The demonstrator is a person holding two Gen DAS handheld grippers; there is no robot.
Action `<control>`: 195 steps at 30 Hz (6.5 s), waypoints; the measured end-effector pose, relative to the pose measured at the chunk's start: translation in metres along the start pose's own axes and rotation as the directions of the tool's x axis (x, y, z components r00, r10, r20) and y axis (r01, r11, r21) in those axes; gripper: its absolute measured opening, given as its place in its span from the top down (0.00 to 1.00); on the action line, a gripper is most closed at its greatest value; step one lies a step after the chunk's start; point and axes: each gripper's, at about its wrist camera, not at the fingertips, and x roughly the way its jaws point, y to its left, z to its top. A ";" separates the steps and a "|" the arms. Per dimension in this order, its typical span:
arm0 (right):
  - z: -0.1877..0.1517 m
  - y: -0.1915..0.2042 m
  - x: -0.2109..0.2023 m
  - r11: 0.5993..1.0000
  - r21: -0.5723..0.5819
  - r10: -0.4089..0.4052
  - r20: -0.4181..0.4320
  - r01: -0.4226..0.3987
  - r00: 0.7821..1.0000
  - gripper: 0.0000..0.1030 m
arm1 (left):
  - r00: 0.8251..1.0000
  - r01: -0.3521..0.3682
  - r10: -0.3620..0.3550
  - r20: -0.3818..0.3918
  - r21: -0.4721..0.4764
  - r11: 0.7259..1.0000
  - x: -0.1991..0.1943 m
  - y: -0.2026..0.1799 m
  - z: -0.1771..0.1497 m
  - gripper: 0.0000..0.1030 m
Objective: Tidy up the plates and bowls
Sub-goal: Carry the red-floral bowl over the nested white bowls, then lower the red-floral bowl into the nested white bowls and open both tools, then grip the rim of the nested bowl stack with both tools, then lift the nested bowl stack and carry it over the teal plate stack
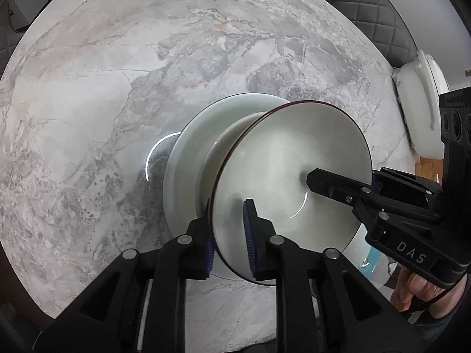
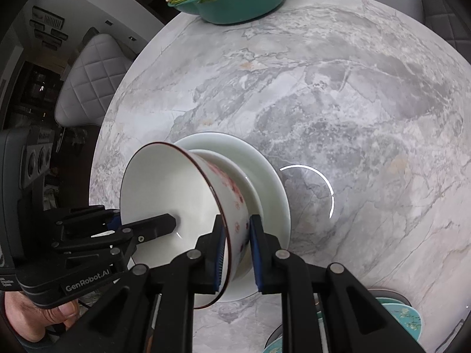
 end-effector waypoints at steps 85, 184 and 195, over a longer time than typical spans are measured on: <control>0.013 -0.010 -0.025 0.996 0.084 -0.035 -0.030 0.038 0.999 0.36 | 0.976 0.177 -0.154 0.152 -0.146 0.973 -0.034 0.009 -0.008 0.30; -0.048 -0.036 -0.043 0.990 -0.055 -0.116 0.165 0.127 0.979 0.90 | 0.956 0.063 -0.083 0.281 0.080 0.995 -0.013 -0.030 -0.062 0.88; -0.086 -0.058 -0.092 0.988 0.003 -0.150 0.211 0.152 0.966 0.90 | 0.953 0.081 -0.124 0.276 0.164 0.983 -0.030 -0.091 -0.082 0.88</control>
